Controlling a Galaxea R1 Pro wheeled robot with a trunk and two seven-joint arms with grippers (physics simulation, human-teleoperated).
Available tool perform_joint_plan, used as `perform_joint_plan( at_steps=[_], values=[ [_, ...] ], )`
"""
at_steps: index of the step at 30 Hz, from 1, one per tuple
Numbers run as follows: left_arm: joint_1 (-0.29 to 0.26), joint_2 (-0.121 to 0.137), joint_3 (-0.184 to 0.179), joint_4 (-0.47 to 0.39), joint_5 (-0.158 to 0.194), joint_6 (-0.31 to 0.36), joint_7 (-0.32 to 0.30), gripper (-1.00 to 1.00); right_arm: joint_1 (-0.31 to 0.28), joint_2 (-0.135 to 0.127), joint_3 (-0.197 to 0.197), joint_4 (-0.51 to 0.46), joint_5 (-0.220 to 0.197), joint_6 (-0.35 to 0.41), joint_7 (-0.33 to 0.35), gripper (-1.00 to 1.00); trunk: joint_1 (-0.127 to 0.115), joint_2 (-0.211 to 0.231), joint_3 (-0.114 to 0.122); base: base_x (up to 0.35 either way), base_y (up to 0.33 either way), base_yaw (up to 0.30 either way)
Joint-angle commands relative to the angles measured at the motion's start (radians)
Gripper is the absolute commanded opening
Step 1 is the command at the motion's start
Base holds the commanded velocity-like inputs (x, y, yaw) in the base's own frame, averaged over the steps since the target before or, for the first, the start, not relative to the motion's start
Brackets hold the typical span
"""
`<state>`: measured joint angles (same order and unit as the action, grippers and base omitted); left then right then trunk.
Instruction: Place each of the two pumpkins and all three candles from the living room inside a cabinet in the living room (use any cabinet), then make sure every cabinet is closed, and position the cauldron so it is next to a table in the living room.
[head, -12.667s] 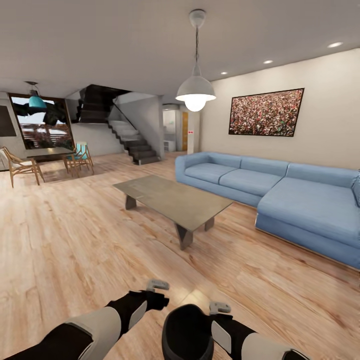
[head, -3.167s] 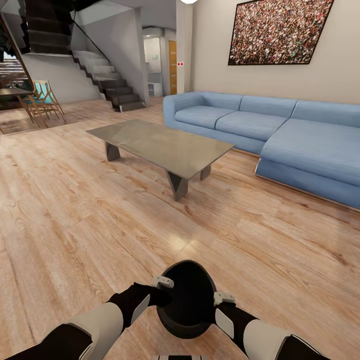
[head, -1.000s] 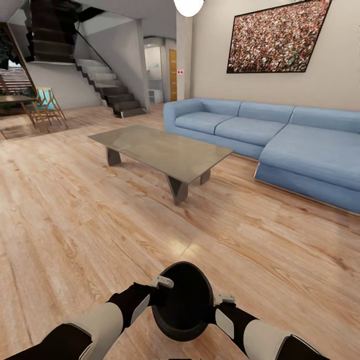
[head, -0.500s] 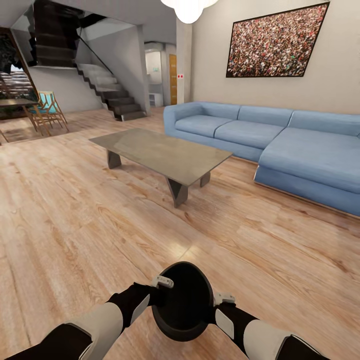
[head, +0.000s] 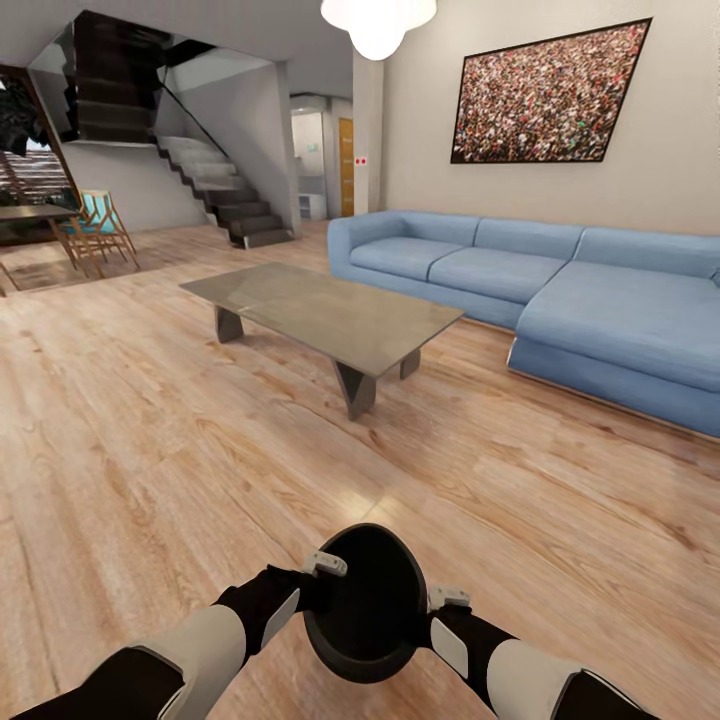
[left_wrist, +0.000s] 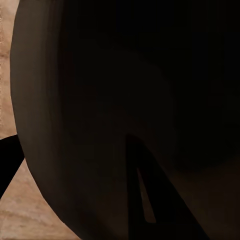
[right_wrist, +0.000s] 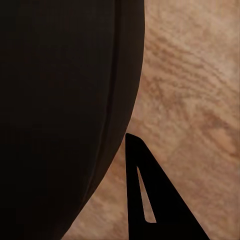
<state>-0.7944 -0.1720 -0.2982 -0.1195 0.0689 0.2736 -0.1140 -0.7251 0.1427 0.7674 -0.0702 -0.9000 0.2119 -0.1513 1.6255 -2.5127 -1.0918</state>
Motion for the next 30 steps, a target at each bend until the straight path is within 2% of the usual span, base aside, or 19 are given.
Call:
perform_joint_plan(
  at_steps=[1,30],
  values=[
    [0.000,0.000,-0.006,-0.002,0.014,0.006,-0.003,-1.00,0.000,0.000,0.001,-0.008,-0.016,0.006,-0.004,-1.00,0.000,0.000,0.001,0.000,0.000,0.000],
    [0.000,0.002,-0.006,-0.003,0.014,0.006,-0.003,-1.00,0.000,0.000,0.001,-0.008,-0.016,0.006,-0.004,-1.00,0.000,0.000,0.048,0.000,0.000,0.000]
  ],
)
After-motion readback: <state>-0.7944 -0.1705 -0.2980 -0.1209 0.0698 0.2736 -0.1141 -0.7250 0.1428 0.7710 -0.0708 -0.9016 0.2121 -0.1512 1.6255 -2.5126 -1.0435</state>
